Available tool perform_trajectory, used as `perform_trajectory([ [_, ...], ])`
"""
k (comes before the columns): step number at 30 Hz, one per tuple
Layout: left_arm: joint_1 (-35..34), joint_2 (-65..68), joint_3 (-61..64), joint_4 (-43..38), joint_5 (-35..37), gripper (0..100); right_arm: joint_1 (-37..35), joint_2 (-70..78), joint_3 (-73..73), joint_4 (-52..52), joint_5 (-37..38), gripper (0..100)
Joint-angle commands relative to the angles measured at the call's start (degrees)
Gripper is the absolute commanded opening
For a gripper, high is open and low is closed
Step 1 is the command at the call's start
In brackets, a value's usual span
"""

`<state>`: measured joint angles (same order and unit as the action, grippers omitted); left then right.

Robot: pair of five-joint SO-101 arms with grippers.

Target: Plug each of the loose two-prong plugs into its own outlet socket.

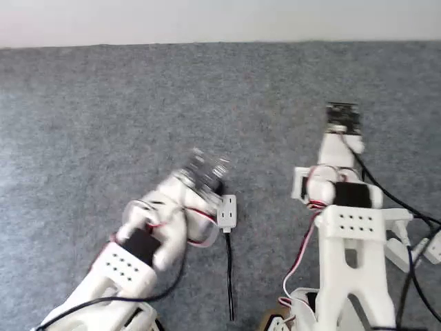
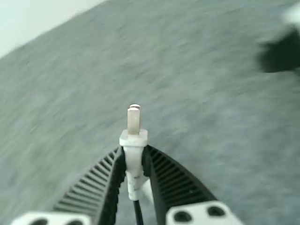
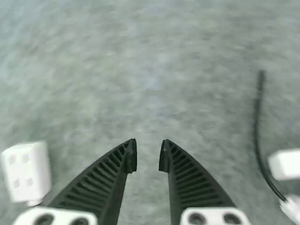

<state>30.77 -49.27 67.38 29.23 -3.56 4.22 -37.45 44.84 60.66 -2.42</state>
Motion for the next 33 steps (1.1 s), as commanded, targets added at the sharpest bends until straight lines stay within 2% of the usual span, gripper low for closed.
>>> perform_trajectory([
  [1, 8.79, -0.35, -1.89, -10.2, 0.97, 1, 4.53, -2.42, 1.41, -2.86, -0.97, 9.2],
  [5, 12.4, -0.35, 0.92, -27.52, 0.88, 1, 6.29, -2.42, 2.46, -3.21, -1.05, 9.3],
  [7, 14.15, -0.26, 1.63, -32.62, 0.88, 1, 6.29, -2.15, 2.46, -3.21, -1.05, 9.3],
  [9, 16.18, -0.26, 1.45, -32.62, -0.44, 1, 6.29, -2.15, 2.46, -3.21, -1.23, 9.3],
  [14, 22.07, -0.26, 7.25, -32.62, -10.46, 1, 6.64, -2.51, 2.46, -3.21, -1.32, 9.3],
  [18, 26.2, -0.26, 13.76, -32.7, -17.76, 1, 11.03, -2.59, 2.37, -3.74, -3.08, 9.3],
  [23, 31.12, -0.26, 16.22, -32.62, -18.37, 1, 16.31, -2.68, 2.2, -5.76, -5.45, 9.3],
  [29, 32.09, -0.18, 16.92, -32.7, -18.64, 1, 20.53, -2.68, 2.11, -7.43, -8.0, 9.3],
  [33, 31.65, -0.18, 17.45, -31.82, -18.29, 10, 22.37, -2.68, 1.05, -6.81, -7.91, 9.3],
])
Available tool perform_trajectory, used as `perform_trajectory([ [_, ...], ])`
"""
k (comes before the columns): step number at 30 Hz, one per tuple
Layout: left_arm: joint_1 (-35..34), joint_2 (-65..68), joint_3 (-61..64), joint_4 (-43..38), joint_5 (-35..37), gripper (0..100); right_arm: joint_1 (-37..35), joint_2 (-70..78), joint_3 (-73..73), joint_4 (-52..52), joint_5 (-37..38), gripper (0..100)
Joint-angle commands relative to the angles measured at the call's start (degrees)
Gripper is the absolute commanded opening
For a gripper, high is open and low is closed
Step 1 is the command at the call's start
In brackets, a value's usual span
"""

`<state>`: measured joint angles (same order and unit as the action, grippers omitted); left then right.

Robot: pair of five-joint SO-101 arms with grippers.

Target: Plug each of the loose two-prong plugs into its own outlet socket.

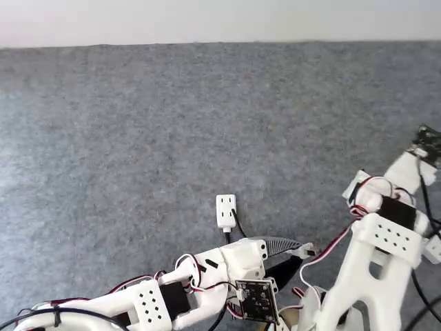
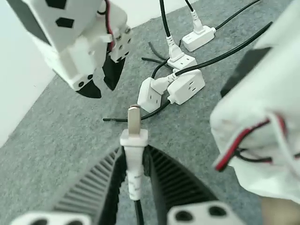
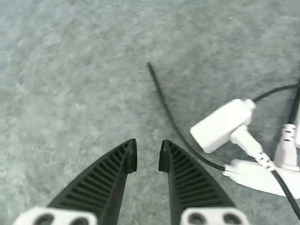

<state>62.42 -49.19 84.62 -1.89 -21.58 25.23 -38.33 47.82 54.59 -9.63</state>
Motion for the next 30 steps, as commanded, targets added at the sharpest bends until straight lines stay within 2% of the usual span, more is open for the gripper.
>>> perform_trajectory([
  [1, -0.44, -0.26, 0.31, 0.53, -0.18, 14, 1.45, -1.8, -1.93, -0.75, -0.62, 9.3],
  [5, -2.64, -0.35, 0.22, 5.89, 7.03, 24, 1.27, -1.8, -2.73, 0.84, 0.35, 9.5],
  [8, -4.57, -0.35, 0.22, 6.07, 11.34, 27, -0.4, -1.8, -3.96, 3.82, 4.92, 9.4],
  [15, -7.12, -0.97, 0.22, 6.15, 12.57, 28, -7.08, -1.8, -3.96, 7.25, 12.31, 9.3],
  [21, -10.29, -0.97, 0.22, 6.24, 12.75, 28, -19.03, -1.8, -6.77, 20.18, 29.1, 9.3],
  [26, -13.8, -0.97, -0.04, 6.24, 20.75, 28, -20.79, -1.8, -7.56, 30.55, 43.34, 9.3],
  [30, -18.2, -0.97, -1.71, 6.33, 24.18, 28, -20.79, -1.71, -6.86, 36.18, 53.98, 9.3],
])
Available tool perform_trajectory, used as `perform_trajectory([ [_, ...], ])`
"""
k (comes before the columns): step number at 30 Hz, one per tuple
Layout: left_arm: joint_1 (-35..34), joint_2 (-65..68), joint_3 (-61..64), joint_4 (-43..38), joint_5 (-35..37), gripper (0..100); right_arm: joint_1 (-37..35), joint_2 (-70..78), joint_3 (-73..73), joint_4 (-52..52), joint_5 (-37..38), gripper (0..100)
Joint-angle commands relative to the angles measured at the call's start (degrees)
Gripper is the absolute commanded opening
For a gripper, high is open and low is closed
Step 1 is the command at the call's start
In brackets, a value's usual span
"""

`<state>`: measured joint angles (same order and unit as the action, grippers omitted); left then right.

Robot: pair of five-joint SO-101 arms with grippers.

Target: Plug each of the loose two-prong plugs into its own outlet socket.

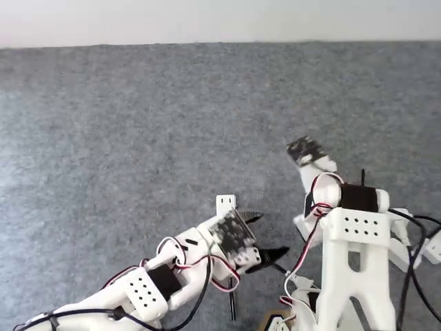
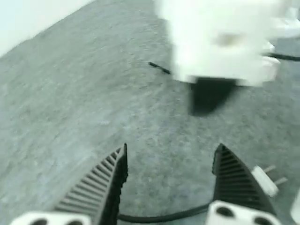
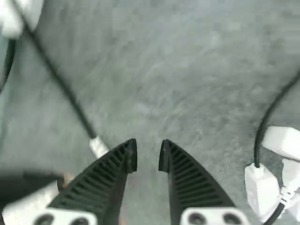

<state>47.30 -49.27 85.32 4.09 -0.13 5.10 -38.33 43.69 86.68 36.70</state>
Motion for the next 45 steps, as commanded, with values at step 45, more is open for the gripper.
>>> perform_trajectory([
  [45, -59.43, -14.24, -14.46, 51.87, 15.91, 28, -11.74, 19.56, 12.04, -6.11, 16.7, 9.8],
])
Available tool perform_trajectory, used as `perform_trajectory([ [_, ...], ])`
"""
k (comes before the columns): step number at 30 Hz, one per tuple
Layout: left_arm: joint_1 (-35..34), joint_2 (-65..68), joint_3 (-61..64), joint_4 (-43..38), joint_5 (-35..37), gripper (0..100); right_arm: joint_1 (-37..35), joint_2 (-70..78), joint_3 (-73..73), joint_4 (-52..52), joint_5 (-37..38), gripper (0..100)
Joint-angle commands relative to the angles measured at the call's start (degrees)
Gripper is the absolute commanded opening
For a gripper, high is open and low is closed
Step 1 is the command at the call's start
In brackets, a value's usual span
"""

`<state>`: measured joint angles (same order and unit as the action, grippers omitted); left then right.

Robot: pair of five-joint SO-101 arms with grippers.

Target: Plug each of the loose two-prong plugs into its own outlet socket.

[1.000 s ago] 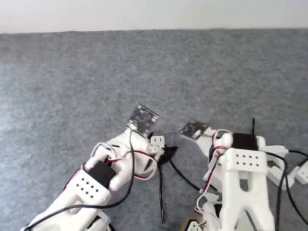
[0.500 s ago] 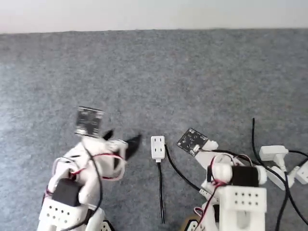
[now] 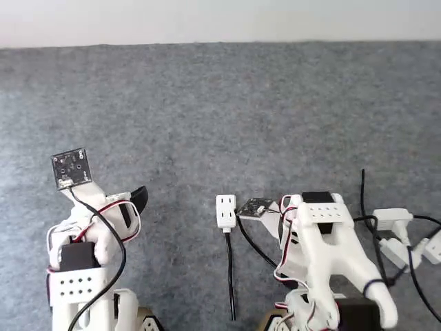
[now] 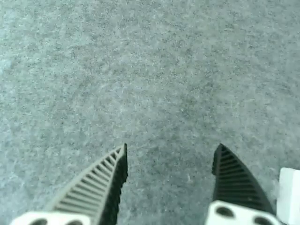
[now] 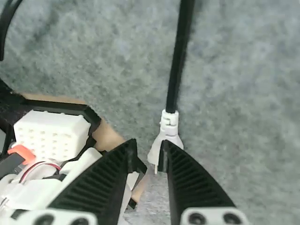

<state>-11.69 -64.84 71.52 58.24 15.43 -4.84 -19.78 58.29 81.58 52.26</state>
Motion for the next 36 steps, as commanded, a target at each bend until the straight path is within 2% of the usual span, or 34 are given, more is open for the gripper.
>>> perform_trajectory([
  [1, -0.44, 1.93, -0.66, -2.81, 0.35, 28, -2.15, 1.27, -2.46, -1.63, 0.97, 9.8],
  [7, -0.53, 4.84, -0.66, -4.75, 0.26, 28, -2.59, 0.84, -2.46, -3.74, 0.79, 9.8],
  [16, -0.53, 5.45, -0.4, -5.45, 0.26, 28, -9.8, 1.01, -1.67, -5.93, -5.63, 9.8],
  [21, -0.53, 5.45, -0.4, -5.45, 0.18, 28, -9.89, 0.84, -1.67, -9.71, -9.58, 9.8],
  [28, -0.53, 5.45, -0.4, -5.45, 0.09, 28, -8.84, 1.36, -1.23, -9.63, -9.14, 9.9],
  [31, -0.53, 5.45, -0.4, -5.45, -1.93, 28, -6.02, 1.36, -1.14, -9.27, -5.1, 9.9],
  [33, -0.53, 5.45, -0.4, -5.45, -2.46, 28, -3.21, 0.84, -1.14, -9.27, -2.99, 13.4],
  [36, -0.53, 5.45, -0.4, -5.45, -2.46, 28, -1.1, 0.84, -1.32, -9.36, -0.97, 26.2],
])
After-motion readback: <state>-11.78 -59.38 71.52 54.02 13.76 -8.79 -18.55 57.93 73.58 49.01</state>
